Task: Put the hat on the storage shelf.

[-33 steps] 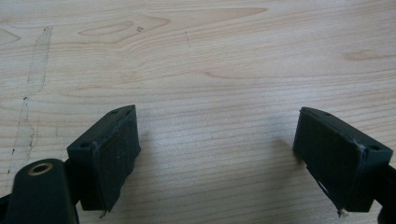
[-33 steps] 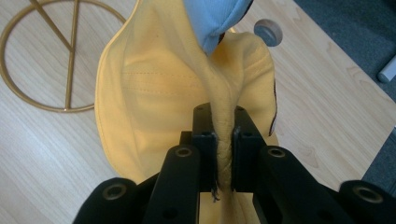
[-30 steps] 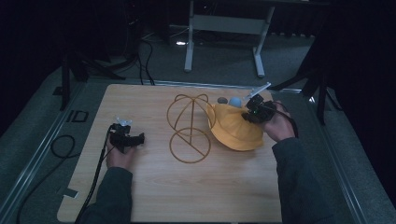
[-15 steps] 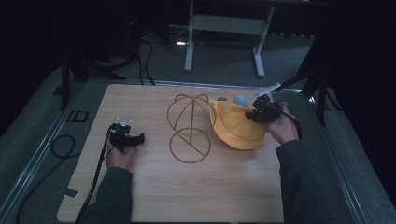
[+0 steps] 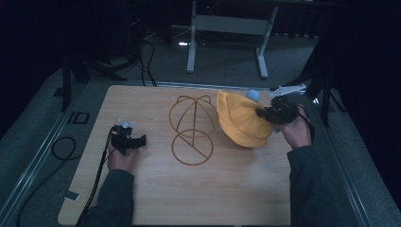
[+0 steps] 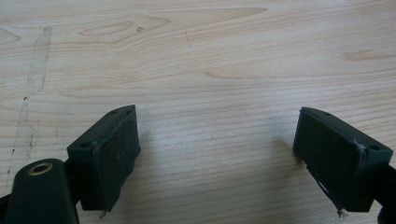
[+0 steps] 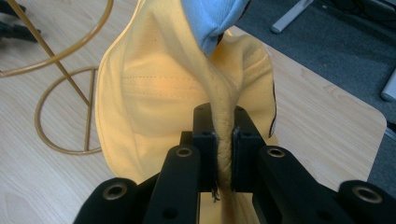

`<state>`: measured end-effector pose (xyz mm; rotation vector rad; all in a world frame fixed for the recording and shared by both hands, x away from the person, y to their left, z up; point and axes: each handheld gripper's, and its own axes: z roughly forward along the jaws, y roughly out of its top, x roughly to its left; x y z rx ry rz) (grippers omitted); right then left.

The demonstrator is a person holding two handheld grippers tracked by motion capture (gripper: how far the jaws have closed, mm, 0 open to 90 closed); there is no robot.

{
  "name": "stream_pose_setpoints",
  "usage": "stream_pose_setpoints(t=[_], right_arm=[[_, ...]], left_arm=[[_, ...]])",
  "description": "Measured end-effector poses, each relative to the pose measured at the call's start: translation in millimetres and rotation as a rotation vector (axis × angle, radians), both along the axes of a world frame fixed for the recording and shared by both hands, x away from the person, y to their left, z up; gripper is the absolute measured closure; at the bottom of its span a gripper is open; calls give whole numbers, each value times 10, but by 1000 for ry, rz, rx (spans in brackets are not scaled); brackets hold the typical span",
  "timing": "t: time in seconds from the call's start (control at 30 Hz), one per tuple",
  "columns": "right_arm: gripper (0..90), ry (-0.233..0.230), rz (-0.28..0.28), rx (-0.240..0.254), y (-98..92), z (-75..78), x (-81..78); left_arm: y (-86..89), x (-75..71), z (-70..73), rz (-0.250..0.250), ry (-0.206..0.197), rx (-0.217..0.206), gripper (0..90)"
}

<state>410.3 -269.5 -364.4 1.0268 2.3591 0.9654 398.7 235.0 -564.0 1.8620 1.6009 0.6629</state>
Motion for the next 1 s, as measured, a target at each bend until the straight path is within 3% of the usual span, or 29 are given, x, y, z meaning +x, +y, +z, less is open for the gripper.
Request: stream_pose_setpoints(t=[0.4,1.0], right_arm=[[836,-15,17,69,-51,27,-47],[841,-48,16,110,-66,71,-122]], left_arm=[[-1,0,0,1,0,-1,147],[-1,-1,0,0,0,0,147]])
